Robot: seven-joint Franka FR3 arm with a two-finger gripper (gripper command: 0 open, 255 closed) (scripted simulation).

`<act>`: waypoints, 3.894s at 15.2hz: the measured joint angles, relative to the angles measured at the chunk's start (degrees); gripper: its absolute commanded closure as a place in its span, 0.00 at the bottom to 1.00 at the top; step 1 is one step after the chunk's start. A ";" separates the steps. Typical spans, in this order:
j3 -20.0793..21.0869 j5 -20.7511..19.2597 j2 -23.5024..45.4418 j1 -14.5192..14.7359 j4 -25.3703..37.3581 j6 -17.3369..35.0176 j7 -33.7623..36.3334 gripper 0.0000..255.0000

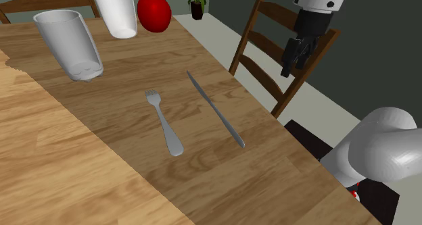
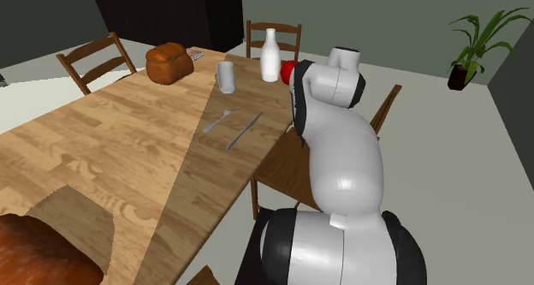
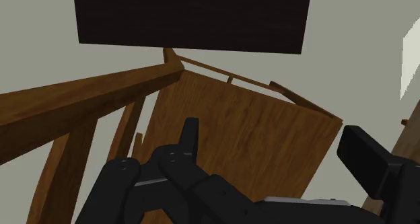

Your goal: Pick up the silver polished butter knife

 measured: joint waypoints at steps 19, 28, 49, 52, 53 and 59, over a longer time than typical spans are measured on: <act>25.15 10.16 13.02 1.55 17.47 2.53 33.07 0.00; 33.62 8.95 21.00 0.37 23.44 6.16 43.65 0.00; 33.66 8.74 21.37 0.25 24.85 5.15 43.99 1.00; 33.44 8.36 21.91 0.01 27.37 3.12 44.23 1.00; 33.35 8.26 22.04 -0.04 28.35 2.26 44.35 1.00; 33.23 7.51 23.44 -0.45 33.91 -1.99 45.20 1.00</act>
